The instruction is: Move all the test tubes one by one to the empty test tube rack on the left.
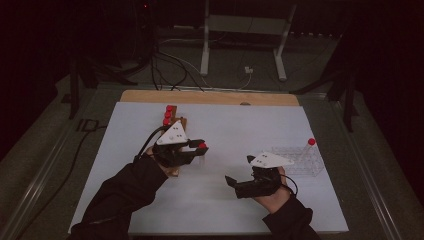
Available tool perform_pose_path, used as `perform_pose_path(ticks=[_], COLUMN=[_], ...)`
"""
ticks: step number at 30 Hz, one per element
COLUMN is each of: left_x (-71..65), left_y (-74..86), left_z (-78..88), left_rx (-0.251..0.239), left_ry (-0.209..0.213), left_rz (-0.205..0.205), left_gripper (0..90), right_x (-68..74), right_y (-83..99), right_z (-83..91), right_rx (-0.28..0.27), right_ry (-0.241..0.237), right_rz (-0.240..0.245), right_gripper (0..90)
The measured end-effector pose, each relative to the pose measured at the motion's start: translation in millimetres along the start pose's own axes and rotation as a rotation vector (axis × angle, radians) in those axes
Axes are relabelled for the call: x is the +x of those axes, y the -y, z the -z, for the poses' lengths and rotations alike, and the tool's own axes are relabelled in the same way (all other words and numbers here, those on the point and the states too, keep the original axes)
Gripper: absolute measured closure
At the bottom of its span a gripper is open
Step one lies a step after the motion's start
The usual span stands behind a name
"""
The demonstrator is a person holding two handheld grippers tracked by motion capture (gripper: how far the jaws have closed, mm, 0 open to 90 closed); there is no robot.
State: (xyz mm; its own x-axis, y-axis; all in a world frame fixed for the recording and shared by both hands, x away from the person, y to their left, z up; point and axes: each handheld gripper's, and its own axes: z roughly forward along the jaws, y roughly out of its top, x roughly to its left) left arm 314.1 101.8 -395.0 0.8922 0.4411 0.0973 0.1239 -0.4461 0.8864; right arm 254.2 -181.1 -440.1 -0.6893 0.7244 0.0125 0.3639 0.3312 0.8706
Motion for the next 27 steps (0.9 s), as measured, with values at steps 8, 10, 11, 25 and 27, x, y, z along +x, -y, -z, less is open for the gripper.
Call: perform_pose_path(ticks=[8, 10, 11, 25, 27], left_x=[20.1, 25.2, 27.2, 53.1, 56.8], left_y=[1.7, 1.1, 0.7, -2.3, -1.0], left_z=[15.9, 20.4, 22.3, 47.5, 50.0], left_rx=[-0.019, -0.024, -0.023, -0.036, -0.032], left_ry=[-0.081, -0.102, -0.118, -0.249, -0.270], left_rz=[0.038, 0.045, 0.043, 0.071, 0.074], left_gripper=[71.9, 71.9, 71.9, 71.9, 71.9], right_x=[-2.9, -2.9, -3.0, -4.1, -4.1], right_y=[0.0, 0.4, 0.4, 0.3, 0.2], right_z=[2.9, 3.4, 3.4, 5.5, 5.9], right_rx=[-0.010, -0.012, -0.012, -0.024, -0.025], right_ry=[-0.014, -0.008, -0.008, -0.023, -0.024], right_rz=[-0.001, 0.003, 0.003, 0.004, 0.004], right_gripper=[0.0, 0.0, 0.0, 0.0, 0.0])
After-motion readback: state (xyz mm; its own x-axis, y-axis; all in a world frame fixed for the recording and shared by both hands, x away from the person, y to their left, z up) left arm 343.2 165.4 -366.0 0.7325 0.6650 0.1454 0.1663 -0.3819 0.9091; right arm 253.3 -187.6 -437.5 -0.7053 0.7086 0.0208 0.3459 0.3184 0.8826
